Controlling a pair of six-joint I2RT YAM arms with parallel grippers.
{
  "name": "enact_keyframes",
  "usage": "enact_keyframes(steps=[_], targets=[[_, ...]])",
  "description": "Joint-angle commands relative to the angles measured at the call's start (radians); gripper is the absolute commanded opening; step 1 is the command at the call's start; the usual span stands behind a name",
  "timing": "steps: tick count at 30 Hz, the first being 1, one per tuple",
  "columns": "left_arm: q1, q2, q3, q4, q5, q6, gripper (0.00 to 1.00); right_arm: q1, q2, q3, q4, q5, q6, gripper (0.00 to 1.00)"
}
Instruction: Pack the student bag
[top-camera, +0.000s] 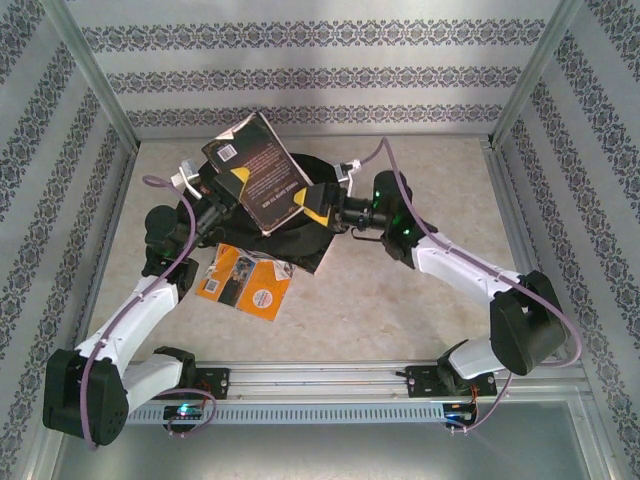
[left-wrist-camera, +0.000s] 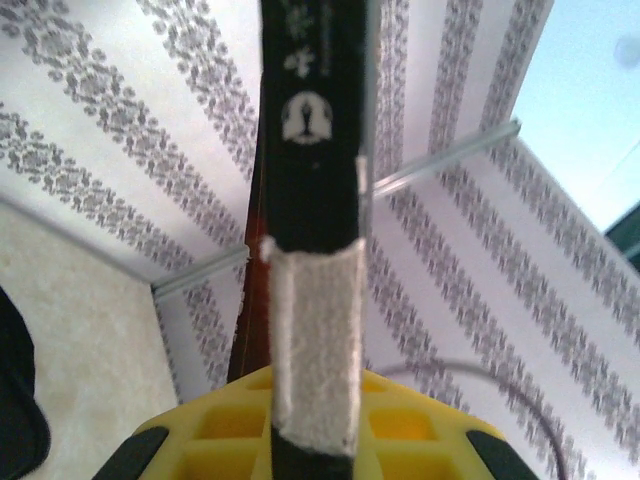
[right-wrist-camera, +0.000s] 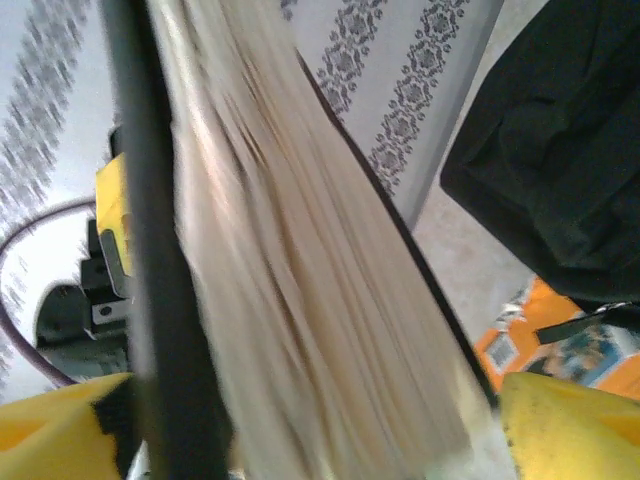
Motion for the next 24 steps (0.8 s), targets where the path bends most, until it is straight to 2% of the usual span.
enact_keyframes(steps=[1,4,11,14,18,20,24], targets=[[-0.025,0.002,0.060,0.159,-0.165,-0.089,0.00,0.051,-0.009,-0.084,0.369,0.198,0.205,0.98],[-0.040,0.005,0.086,0.126,-0.199,-0.086,0.00,0.108,0.020,-0.069,0.505,0.247,0.235,0.98],[-0.068,0.006,0.080,0.123,-0.226,-0.107,0.00,0.140,0.076,0.003,0.583,0.359,0.199,0.96],[-0.073,-0.008,0.069,0.097,-0.240,-0.101,0.00,0.144,0.112,0.040,0.630,0.392,0.200,0.88],[-0.083,-0.021,0.067,0.065,-0.252,-0.080,0.00,0.165,0.160,0.077,0.679,0.416,0.205,0.67],[-0.085,-0.021,0.069,0.057,-0.254,-0.074,0.00,0.174,0.176,0.095,0.658,0.403,0.204,0.61],[-0.094,-0.017,0.069,0.047,-0.256,-0.056,0.00,0.188,0.182,0.107,0.611,0.403,0.170,0.57]])
